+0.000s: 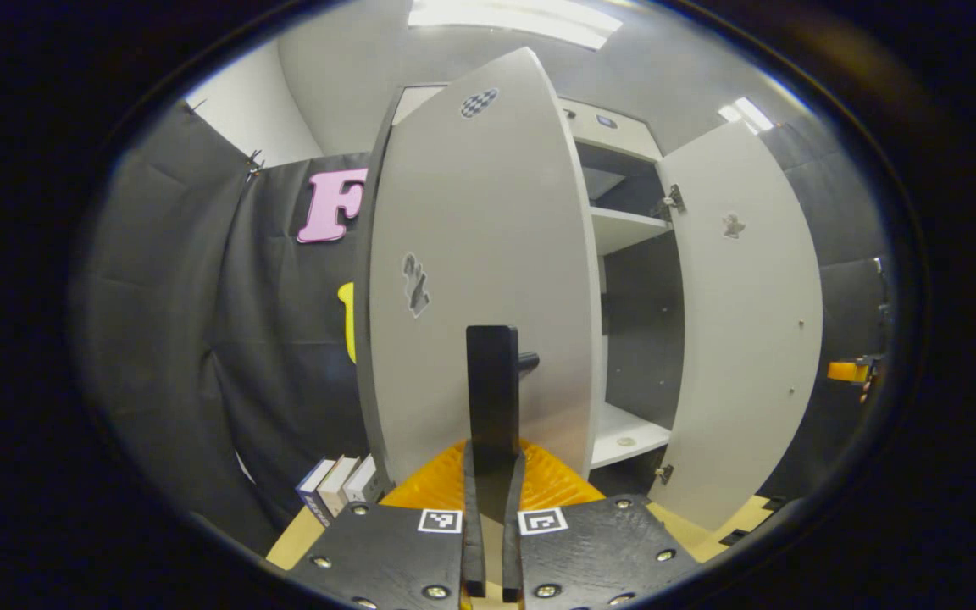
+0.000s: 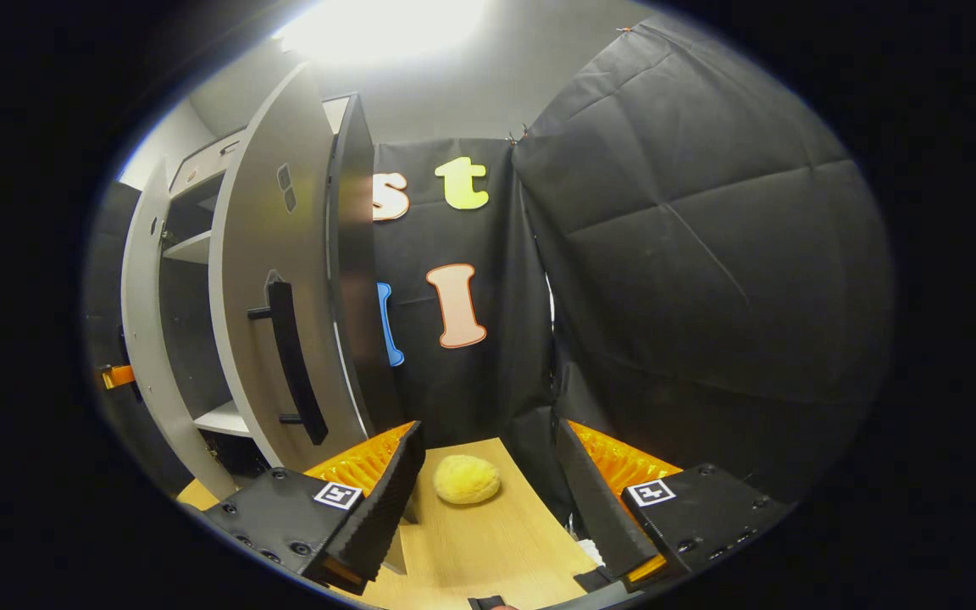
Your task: Open the right door of the double-door shoe cabinet with the right hand, and open the left door with the left hand.
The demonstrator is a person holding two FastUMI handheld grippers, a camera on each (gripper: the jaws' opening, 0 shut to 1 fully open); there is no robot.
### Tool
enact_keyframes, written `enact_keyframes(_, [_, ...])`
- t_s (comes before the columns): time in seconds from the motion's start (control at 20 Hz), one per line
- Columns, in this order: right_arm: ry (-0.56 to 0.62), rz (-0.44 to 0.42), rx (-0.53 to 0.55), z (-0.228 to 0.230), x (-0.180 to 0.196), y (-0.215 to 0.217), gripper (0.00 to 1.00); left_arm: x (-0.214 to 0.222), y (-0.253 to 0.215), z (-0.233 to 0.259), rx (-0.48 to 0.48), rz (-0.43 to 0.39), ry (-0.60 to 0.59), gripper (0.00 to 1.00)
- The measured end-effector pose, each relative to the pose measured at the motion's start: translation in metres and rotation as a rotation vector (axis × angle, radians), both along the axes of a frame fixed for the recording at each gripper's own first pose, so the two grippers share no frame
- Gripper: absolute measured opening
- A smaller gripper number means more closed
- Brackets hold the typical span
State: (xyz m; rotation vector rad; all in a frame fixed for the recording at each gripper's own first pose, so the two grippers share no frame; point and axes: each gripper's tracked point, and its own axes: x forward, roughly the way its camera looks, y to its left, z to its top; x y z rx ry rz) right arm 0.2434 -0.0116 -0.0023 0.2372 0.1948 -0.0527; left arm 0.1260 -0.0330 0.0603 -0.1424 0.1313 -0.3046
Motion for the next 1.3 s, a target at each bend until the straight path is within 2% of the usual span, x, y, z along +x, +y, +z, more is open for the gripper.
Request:
enact_keyframes(0.25, [0.024, 0.040, -0.022, -0.007, 0.001, 0.011, 0.98, -0.012, 0.037, -0.003, 0.005, 0.062, -0.004, 0.08])
enact_keyframes(0.35, [0.027, 0.052, -0.021, -0.003, 0.000, 0.030, 0.98, -0.016, 0.057, -0.007, 0.010, 0.098, -0.003, 0.08])
enact_keyframes(0.45, [0.025, 0.064, -0.017, 0.000, 0.005, 0.038, 0.98, -0.017, 0.082, -0.011, 0.024, 0.148, -0.003, 0.08])
enact_keyframes(0.5, [0.026, 0.071, -0.016, -0.002, 0.004, 0.040, 0.98, -0.018, 0.098, -0.016, 0.037, 0.187, 0.011, 0.10])
enact_keyframes(0.6, [0.027, 0.086, -0.020, -0.003, 0.004, 0.048, 0.98, -0.017, 0.129, -0.035, 0.047, 0.243, 0.062, 0.08])
enact_keyframes(0.65, [0.028, 0.092, -0.026, -0.003, 0.002, 0.051, 0.98, -0.009, 0.143, -0.036, 0.029, 0.235, 0.039, 0.06])
enact_keyframes(0.75, [0.032, 0.101, -0.038, -0.003, 0.000, 0.055, 0.98, -0.013, 0.140, -0.036, -0.011, 0.199, 0.054, 0.02])
enact_keyframes(0.8, [0.030, 0.102, -0.044, -0.002, 0.000, 0.055, 0.98, -0.012, 0.138, -0.035, 0.014, 0.193, 0.047, 0.02])
enact_keyframes(0.9, [0.018, 0.102, -0.051, 0.002, -0.002, 0.055, 0.98, -0.013, 0.142, -0.033, 0.052, 0.198, 0.033, 0.02])
enact_keyframes(1.0, [0.013, 0.106, -0.057, 0.003, -0.006, 0.054, 0.98, -0.013, 0.140, -0.034, 0.031, 0.202, 0.039, 0.02])
enact_keyframes(1.3, [-0.002, 0.119, -0.053, 0.004, -0.013, 0.038, 0.98, -0.019, 0.137, -0.031, 0.050, 0.253, 0.034, 0.02])
